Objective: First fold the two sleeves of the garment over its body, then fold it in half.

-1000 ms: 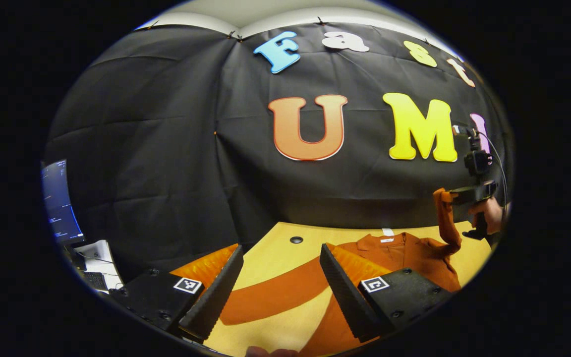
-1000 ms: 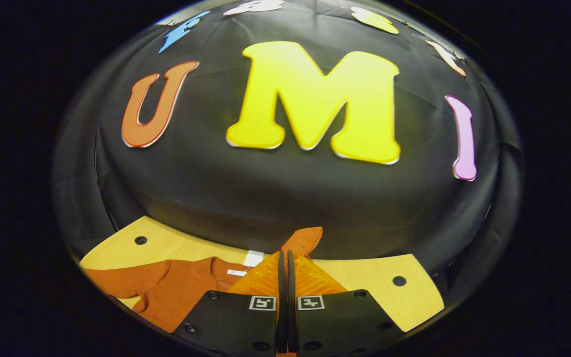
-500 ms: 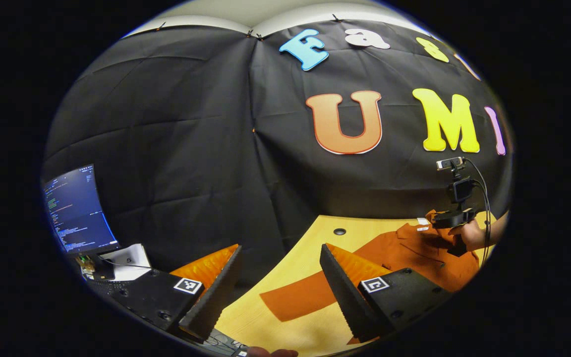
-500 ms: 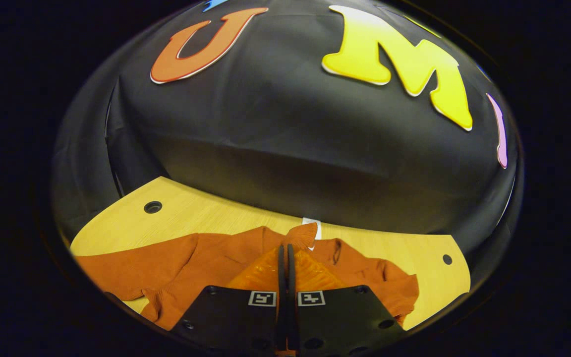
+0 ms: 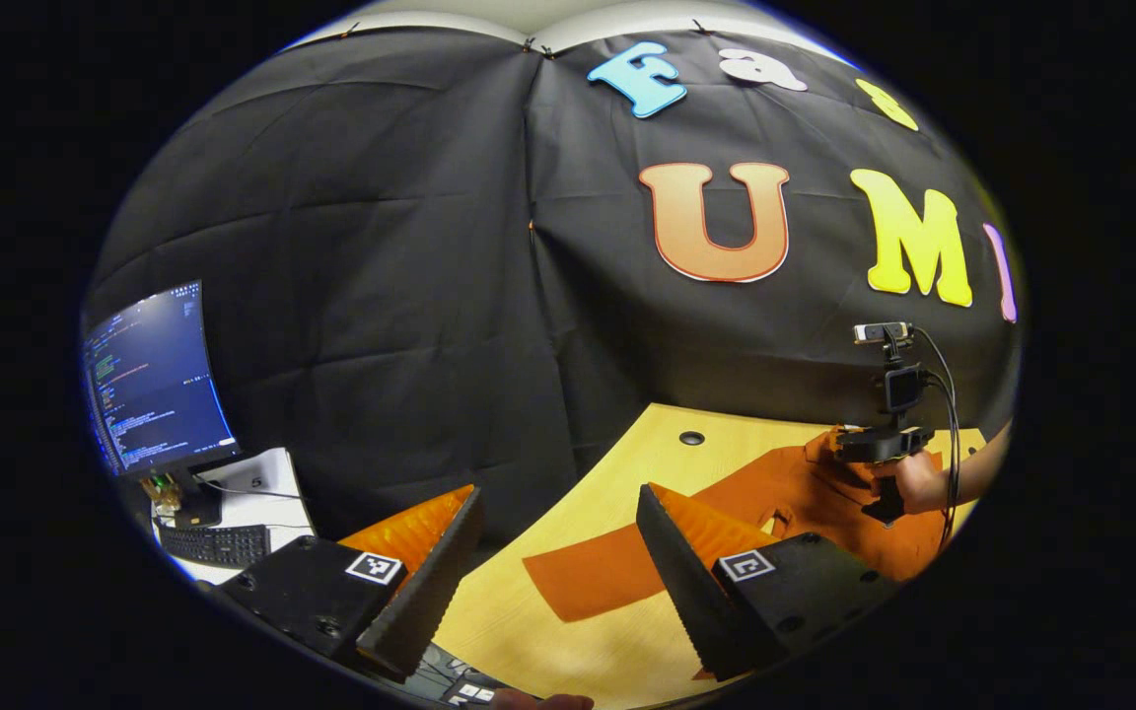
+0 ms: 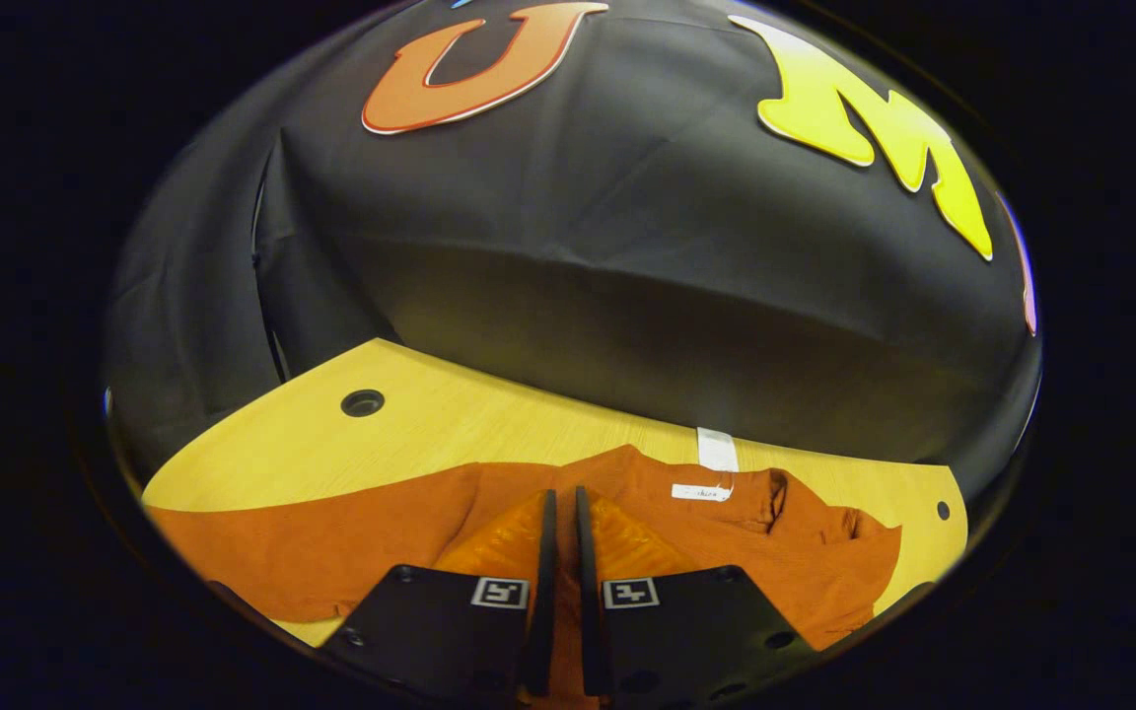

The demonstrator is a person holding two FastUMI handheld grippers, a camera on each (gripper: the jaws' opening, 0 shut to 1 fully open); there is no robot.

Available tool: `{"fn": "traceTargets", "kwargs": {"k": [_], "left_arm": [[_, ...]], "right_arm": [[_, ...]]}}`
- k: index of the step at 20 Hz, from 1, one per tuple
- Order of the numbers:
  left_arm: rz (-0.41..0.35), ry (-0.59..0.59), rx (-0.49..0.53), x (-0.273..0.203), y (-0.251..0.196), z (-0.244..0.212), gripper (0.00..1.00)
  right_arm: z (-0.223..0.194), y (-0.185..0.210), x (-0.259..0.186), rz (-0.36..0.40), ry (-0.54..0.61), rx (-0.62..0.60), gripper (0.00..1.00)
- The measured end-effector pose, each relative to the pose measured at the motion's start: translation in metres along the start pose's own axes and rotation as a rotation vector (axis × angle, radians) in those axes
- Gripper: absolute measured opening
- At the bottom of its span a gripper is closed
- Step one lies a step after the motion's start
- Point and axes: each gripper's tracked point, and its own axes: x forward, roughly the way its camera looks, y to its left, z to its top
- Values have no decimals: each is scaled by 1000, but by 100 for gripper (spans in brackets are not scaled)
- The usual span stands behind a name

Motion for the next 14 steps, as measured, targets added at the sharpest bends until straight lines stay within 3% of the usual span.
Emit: {"fn": "traceTargets", "kwargs": {"k": [1, 2, 3, 6, 9, 11, 14], "left_arm": [[-11, 0, -9, 1, -5, -1, 100], [-20, 2, -18, 3, -9, -2, 100], [-31, 4, -27, 4, -13, -2, 100], [-69, -13, -55, 8, -23, -3, 100], [-81, -13, -72, 25, -24, -18, 100], [-55, 59, -88, 43, -15, -48, 100], [7, 187, -193, 70, 2, -103, 100]], "right_arm": [[0, 0, -5, 5, 11, 15, 17], [-3, 1, -8, 12, 22, 42, 35], [-1, 0, -13, 18, 20, 73, 37], [6, -13, -37, 8, 1, 116, 73], [14, -25, -78, 27, -27, 113, 78], [26, -35, -114, 46, -76, 83, 78], [44, -59, -188, 70, -148, 32, 77]]}}
